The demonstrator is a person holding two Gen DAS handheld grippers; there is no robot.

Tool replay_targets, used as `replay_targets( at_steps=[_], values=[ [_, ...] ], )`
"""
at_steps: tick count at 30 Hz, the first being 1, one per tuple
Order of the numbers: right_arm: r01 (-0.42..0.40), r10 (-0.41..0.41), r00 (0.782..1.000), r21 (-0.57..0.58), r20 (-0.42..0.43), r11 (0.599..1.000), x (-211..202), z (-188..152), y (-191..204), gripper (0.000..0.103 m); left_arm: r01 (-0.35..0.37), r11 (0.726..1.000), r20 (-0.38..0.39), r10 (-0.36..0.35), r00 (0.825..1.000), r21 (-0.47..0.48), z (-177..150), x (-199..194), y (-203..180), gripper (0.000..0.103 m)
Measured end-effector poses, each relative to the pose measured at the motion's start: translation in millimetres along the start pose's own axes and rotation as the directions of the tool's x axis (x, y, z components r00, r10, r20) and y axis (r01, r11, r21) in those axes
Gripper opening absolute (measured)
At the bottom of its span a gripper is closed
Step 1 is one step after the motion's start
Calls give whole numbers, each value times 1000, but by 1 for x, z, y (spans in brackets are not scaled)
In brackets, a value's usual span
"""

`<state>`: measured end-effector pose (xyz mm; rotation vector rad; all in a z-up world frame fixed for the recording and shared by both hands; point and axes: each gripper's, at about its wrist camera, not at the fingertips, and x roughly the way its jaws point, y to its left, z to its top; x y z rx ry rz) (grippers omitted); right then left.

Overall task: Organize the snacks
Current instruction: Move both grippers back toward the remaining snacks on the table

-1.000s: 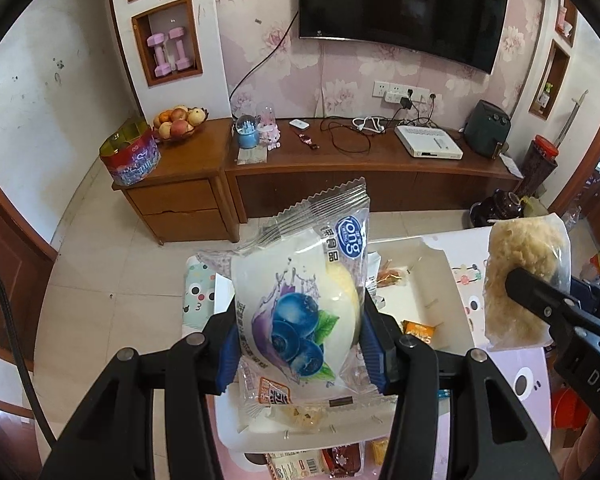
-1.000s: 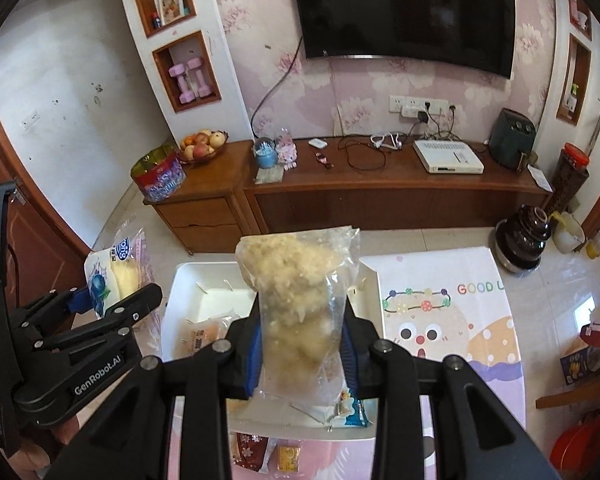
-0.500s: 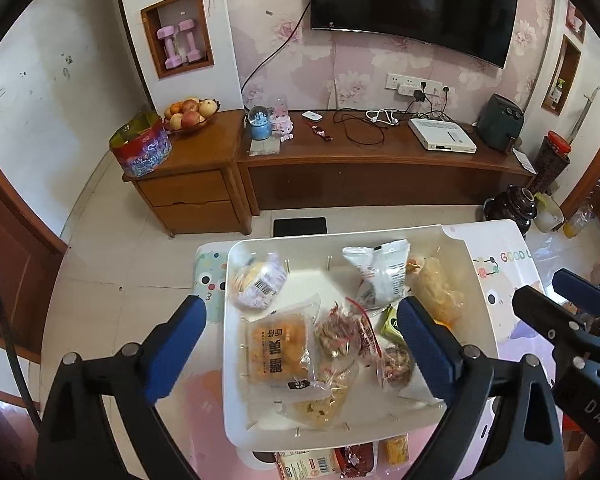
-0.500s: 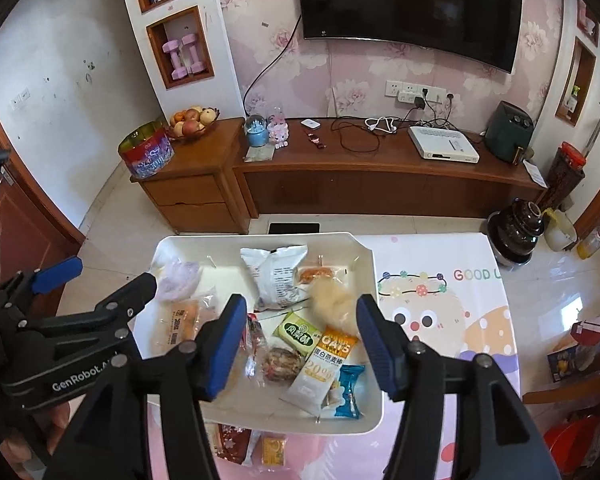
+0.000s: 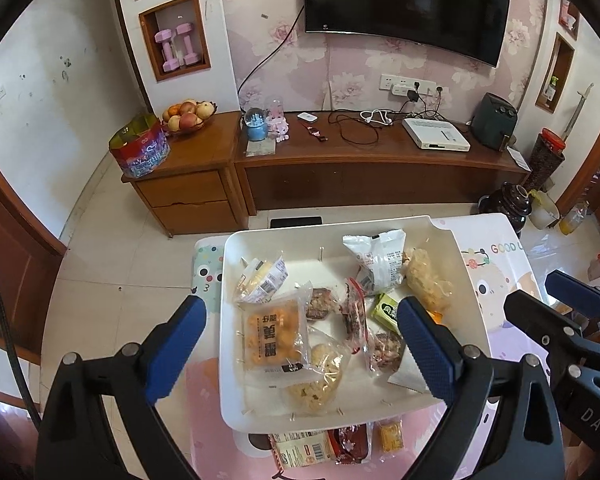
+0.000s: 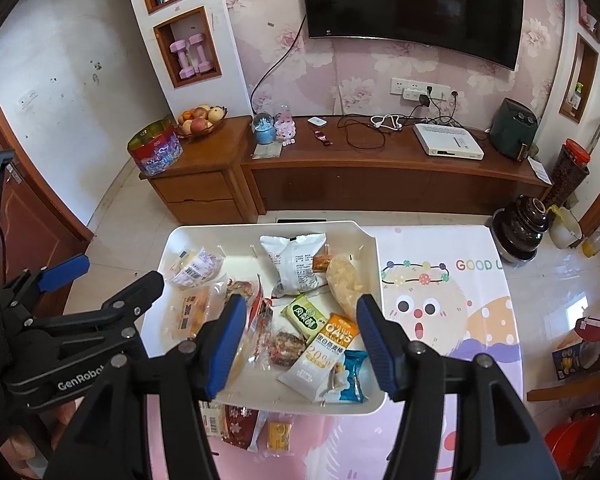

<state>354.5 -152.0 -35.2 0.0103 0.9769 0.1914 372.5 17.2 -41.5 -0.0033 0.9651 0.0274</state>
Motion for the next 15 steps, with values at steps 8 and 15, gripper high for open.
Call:
replay_targets(
  at_steps=[8, 15],
  values=[
    [-18, 18, 1000, 2, 5, 1000, -14, -10, 0, 58, 9, 1000, 12, -9, 1000, -2, -12, -17, -4, 96],
    [-49, 49, 999, -10, -2, 999, -26, -25, 3, 58, 17, 999, 19, -16, 1000, -33, -28, -33, 6, 96]
  ],
)
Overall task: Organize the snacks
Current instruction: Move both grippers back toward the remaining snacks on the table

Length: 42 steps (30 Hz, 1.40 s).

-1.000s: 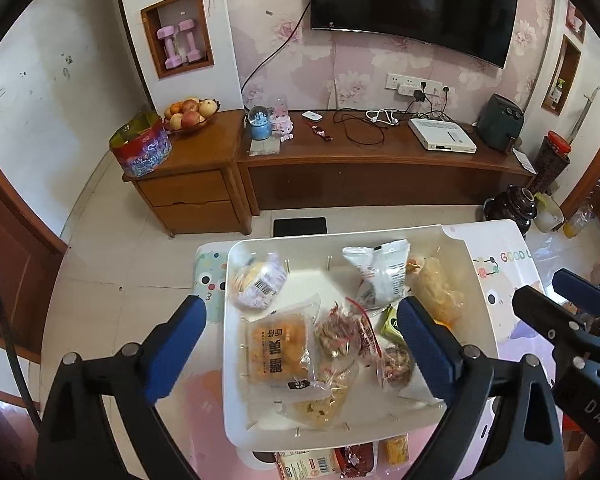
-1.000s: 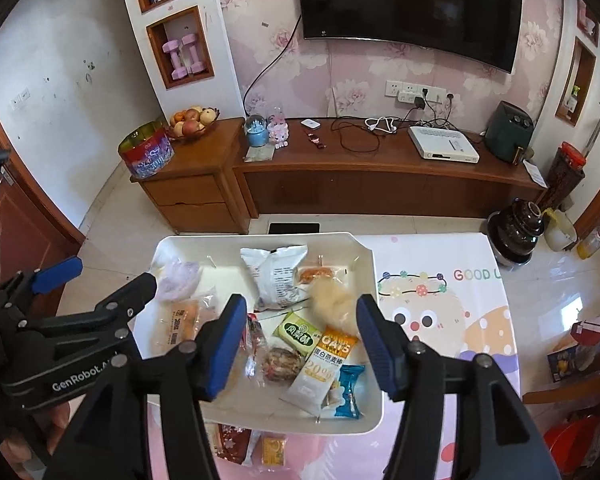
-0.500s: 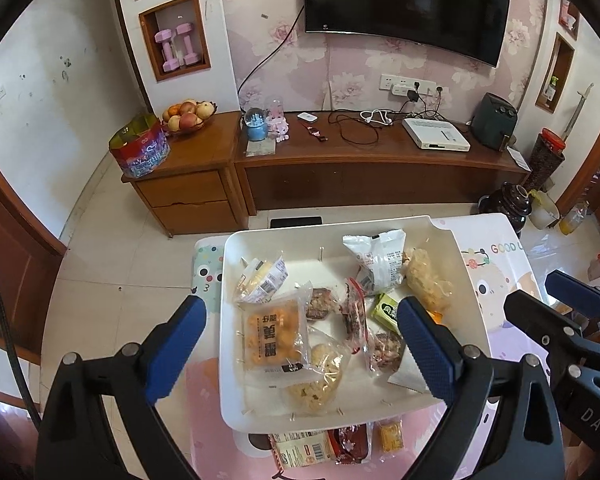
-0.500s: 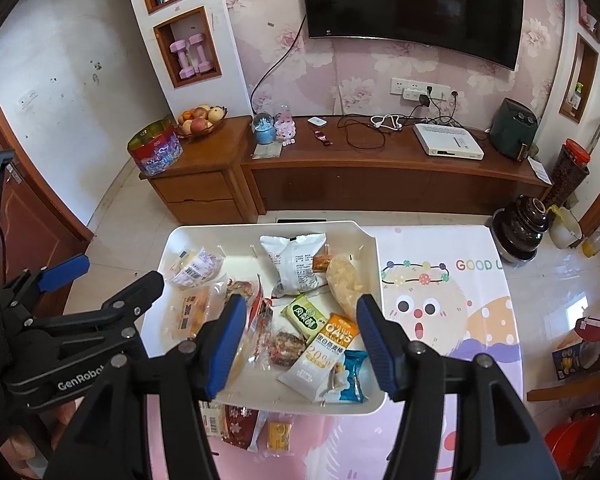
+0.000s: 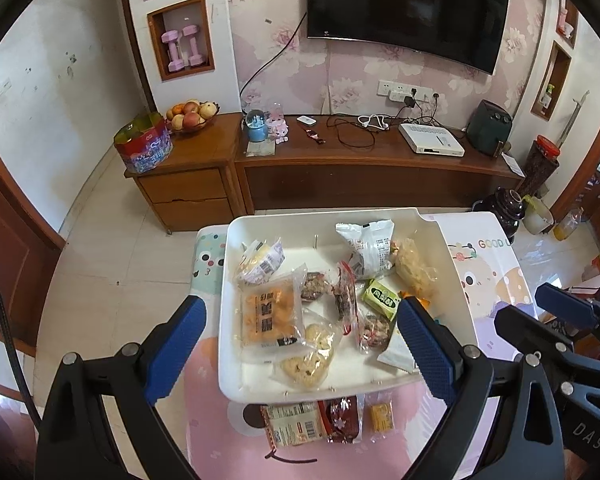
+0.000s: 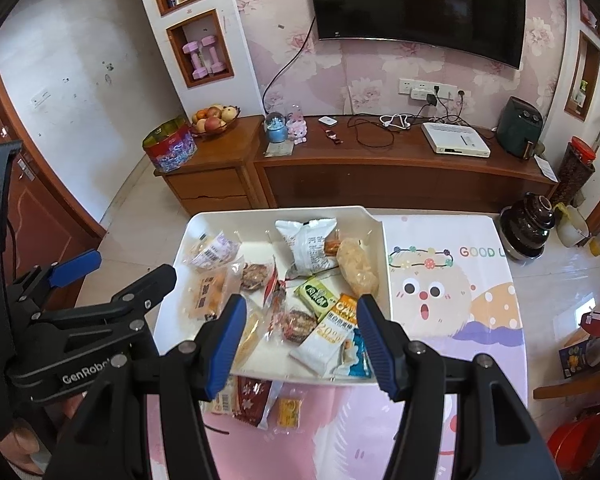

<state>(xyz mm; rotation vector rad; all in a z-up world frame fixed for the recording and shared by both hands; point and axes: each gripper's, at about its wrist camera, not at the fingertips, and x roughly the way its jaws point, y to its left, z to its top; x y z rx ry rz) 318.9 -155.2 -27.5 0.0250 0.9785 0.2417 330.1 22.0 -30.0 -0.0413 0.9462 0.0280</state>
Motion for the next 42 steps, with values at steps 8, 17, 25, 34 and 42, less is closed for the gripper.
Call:
replay_targets(
  at_steps=[8, 17, 25, 34, 42],
  values=[
    [-41, 40, 999, -32, -32, 999, -6, -27, 6, 58, 4, 998, 4, -4, 1000, -55, -29, -17, 25, 96],
    [-47, 38, 993, -73, -115, 996, 10, -67, 13, 58, 15, 998, -42, -17, 999, -62, -86, -22, 52, 96],
    [-55, 35, 972, -79, -231, 995, 52, -106, 16, 58, 55, 994, -131, -41, 991, 98, -149, 30, 44, 96],
    [-45, 28, 947, -48, -321, 998, 111, -144, 17, 56, 54, 931, -74, -29, 997, 361, -192, 94, 33, 96],
    [-16, 24, 940, 26, -339, 1000, 149, -159, 17, 42, 137, 832, -71, -117, 991, 537, -207, 122, 17, 96]
  ],
)
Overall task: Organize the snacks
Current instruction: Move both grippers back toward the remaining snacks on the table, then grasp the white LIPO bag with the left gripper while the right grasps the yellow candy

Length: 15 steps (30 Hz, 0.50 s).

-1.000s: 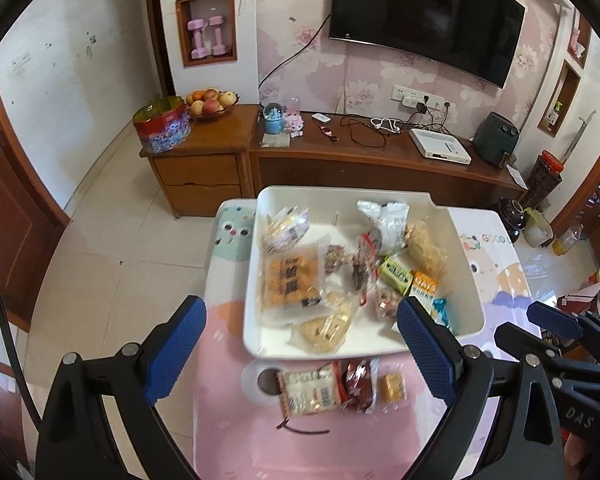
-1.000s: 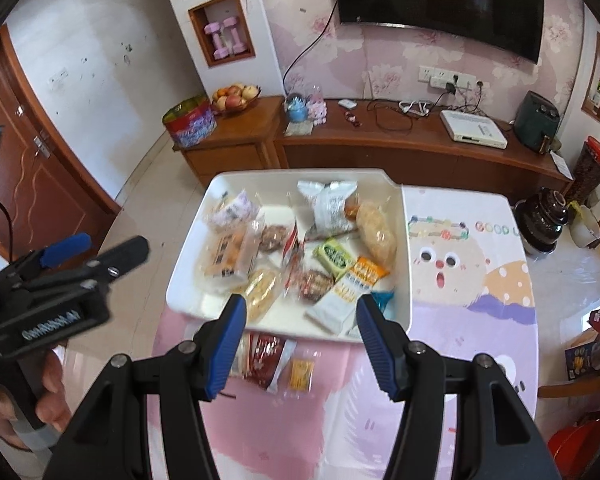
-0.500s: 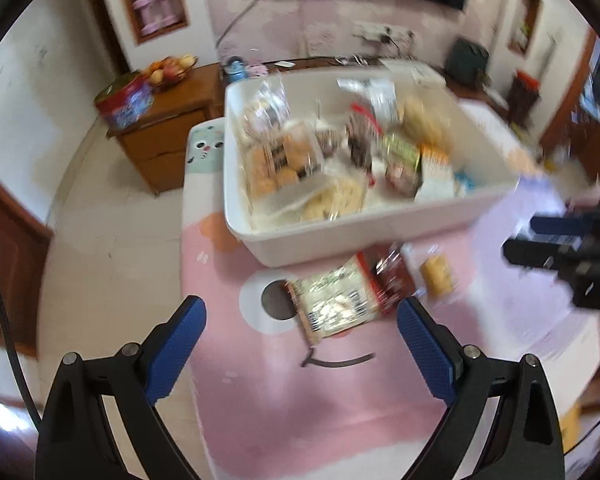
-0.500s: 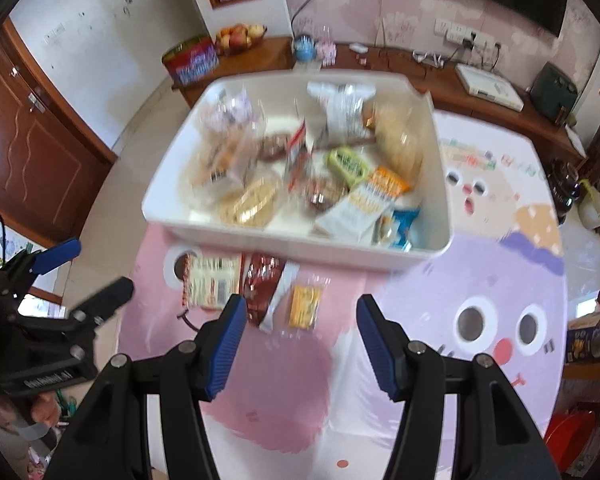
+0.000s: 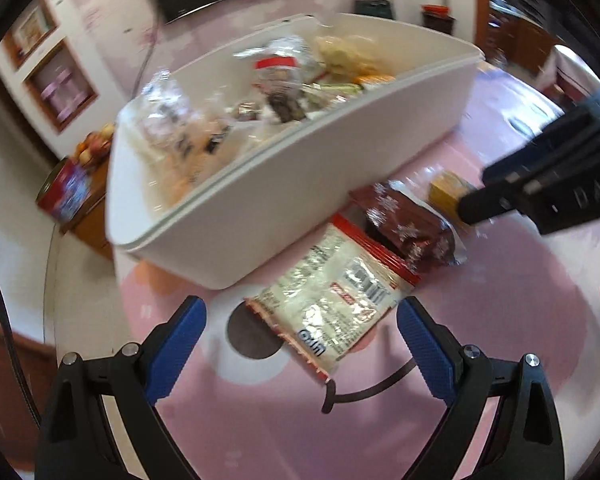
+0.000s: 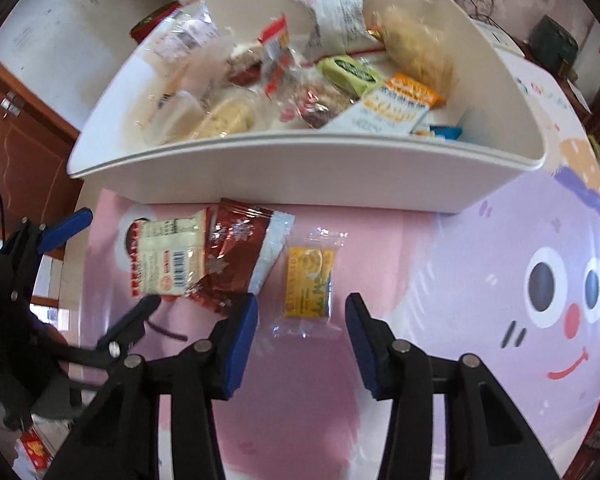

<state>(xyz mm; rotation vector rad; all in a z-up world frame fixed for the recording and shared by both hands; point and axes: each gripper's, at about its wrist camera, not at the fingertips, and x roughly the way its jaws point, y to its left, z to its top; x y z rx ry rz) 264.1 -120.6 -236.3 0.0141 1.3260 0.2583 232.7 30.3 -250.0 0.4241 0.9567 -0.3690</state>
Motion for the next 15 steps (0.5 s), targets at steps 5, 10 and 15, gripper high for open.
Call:
replay_targets(
  at_steps=[5, 10, 15],
  values=[
    [-1, 0, 1000, 29, 30, 1000, 6, -4, 0, 37, 46, 998, 8, -46, 999, 37, 1, 15, 1, 96],
    [-10, 7, 999, 70, 39, 997, 11, -9, -7, 29, 84, 994, 11, -85, 996, 69, 6, 26, 7, 96],
    [-11, 7, 999, 86, 52, 996, 10, -12, -9, 27, 118, 988, 13, -120, 993, 96, 5, 31, 5, 96]
  ],
)
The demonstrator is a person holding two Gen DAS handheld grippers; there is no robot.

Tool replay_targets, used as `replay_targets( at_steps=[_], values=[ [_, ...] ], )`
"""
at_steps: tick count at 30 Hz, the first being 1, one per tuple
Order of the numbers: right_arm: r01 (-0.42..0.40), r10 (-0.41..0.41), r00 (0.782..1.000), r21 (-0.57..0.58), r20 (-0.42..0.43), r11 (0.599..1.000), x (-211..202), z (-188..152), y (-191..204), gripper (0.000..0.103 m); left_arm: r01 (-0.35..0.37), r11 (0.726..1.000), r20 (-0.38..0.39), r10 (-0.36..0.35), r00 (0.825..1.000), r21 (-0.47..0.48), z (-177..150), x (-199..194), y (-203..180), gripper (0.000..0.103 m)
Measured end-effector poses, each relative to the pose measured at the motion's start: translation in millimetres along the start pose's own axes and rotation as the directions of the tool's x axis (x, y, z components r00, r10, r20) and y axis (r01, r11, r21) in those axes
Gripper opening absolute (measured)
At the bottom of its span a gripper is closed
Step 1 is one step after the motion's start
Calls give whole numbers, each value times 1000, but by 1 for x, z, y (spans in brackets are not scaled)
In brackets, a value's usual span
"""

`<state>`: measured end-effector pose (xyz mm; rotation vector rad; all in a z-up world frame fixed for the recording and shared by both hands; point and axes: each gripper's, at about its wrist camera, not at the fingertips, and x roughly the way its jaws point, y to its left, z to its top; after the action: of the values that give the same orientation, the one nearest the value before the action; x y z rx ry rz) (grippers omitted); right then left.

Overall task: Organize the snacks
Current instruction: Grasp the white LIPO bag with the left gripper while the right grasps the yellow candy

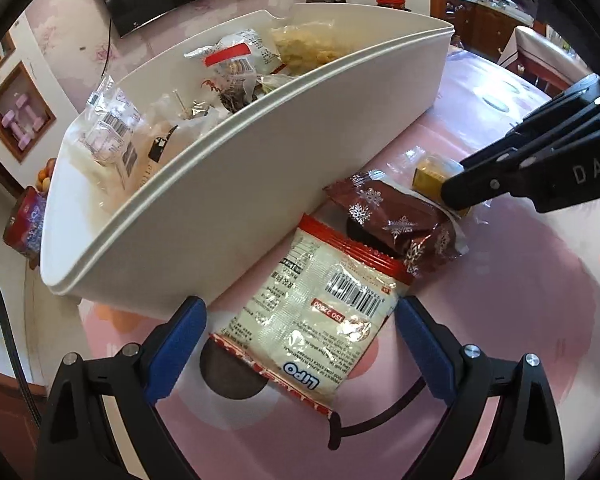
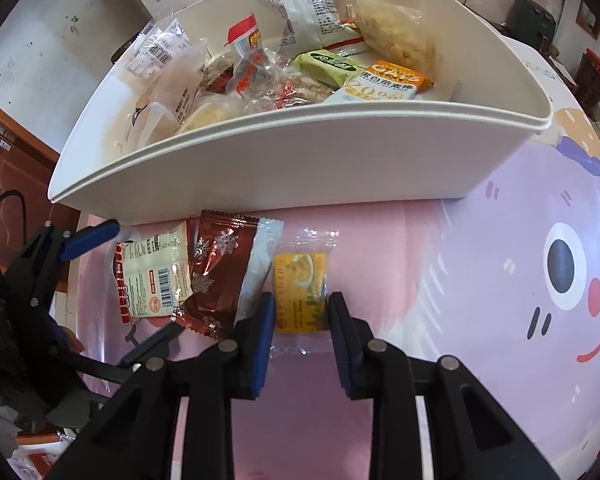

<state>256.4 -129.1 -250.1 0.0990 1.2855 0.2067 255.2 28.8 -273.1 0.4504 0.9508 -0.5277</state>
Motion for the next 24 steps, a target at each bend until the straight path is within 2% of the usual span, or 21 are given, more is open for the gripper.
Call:
replay_targets(
  at_steps=[2, 4, 6, 9, 14, 16, 18, 20, 22, 23, 24],
  values=[
    [-3, 3, 1000, 12, 2, 1000, -2, -1, -3, 27, 22, 1000, -4, -22, 1000, -13, 2, 4, 3, 96],
    [-1, 1, 1000, 22, 4, 1000, -3, -2, -6, 27, 53, 998, -15, -53, 998, -24, 6, 7, 7, 91],
    [5, -5, 1000, 33, 9, 999, -5, -3, -8, 27, 91, 996, -23, -91, 996, -27, 9, 8, 7, 73],
    [11, -11, 1000, 49, 13, 999, -8, -6, -13, 27, 89, 996, -28, -89, 996, -2, 11, 5, 0, 60],
    [13, -14, 1000, 64, 13, 998, -9, -9, -18, 27, 91, 996, -36, -91, 995, -1, 12, 5, -3, 59],
    [12, -13, 1000, 66, 13, 998, -7, -8, -17, 27, 89, 996, -40, -89, 995, -4, 11, 7, -3, 61],
    [10, -11, 1000, 67, 11, 998, -6, -6, -16, 26, 64, 998, -50, -65, 997, -15, 12, 9, 1, 78],
    [9, -10, 1000, 70, 10, 998, -5, -6, -16, 26, 75, 996, -68, -79, 995, -50, 12, 11, 5, 84],
    [8, -8, 1000, 71, 6, 997, -6, -5, -15, 27, 118, 988, -88, -127, 988, -101, 14, 16, 14, 84],
    [8, -8, 1000, 70, 3, 998, -6, -5, -15, 27, 114, 989, -90, -123, 988, -94, 15, 16, 14, 80],
    [8, -8, 1000, 68, 0, 998, -5, -5, -15, 26, 125, 989, -83, -132, 988, -81, 15, 14, 11, 70]
  ],
)
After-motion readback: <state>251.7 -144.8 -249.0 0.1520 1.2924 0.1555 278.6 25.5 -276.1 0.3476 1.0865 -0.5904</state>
